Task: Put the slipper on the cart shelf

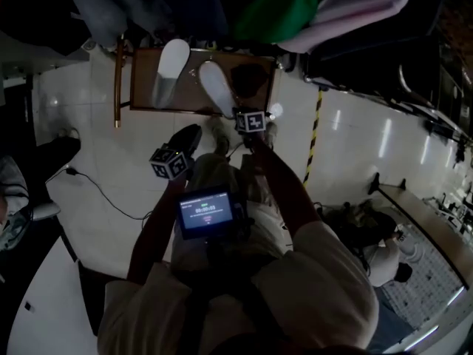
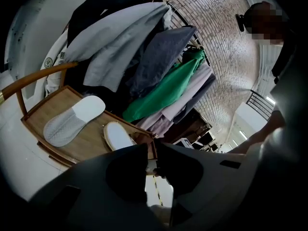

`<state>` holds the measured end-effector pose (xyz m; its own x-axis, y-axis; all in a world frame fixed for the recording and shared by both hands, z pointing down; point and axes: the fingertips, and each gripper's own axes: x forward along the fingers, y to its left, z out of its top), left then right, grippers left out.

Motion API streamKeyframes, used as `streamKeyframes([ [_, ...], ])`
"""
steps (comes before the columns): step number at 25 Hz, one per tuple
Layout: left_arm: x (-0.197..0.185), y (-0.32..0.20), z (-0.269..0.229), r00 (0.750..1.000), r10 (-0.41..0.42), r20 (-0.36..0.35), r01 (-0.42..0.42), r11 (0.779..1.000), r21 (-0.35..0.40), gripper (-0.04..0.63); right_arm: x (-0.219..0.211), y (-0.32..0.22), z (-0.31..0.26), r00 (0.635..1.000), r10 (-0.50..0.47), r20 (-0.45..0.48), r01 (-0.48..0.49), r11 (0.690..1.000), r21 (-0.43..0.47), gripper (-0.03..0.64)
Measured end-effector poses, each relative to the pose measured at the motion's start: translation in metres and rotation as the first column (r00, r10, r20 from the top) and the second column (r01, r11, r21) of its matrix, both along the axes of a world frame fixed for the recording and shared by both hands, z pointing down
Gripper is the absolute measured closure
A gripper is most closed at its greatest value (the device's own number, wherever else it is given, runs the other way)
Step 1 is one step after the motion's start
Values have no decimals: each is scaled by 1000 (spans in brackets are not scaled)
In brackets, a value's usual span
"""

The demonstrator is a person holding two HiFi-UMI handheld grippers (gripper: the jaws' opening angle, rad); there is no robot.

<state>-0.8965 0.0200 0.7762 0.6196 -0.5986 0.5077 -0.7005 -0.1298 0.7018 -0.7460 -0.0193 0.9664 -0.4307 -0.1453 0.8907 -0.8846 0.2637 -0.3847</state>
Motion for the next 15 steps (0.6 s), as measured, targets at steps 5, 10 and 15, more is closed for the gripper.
streamKeyframes([
  [5, 14, 16, -10, 999, 50, -13, -50, 999, -11, 535, 5, 5, -35, 992, 94, 85, -97, 995, 28, 523],
  [10, 15, 22, -7, 996, 84, -8, -84, 996, -22, 535, 10, 2, -56, 956, 226, 190, -234, 972, 22, 528],
  [15, 29, 26, -26, 995, 103, 12, -103, 995, 7, 535, 34, 6, -101, 936, 236, 260, -268, 959, 95, 531],
])
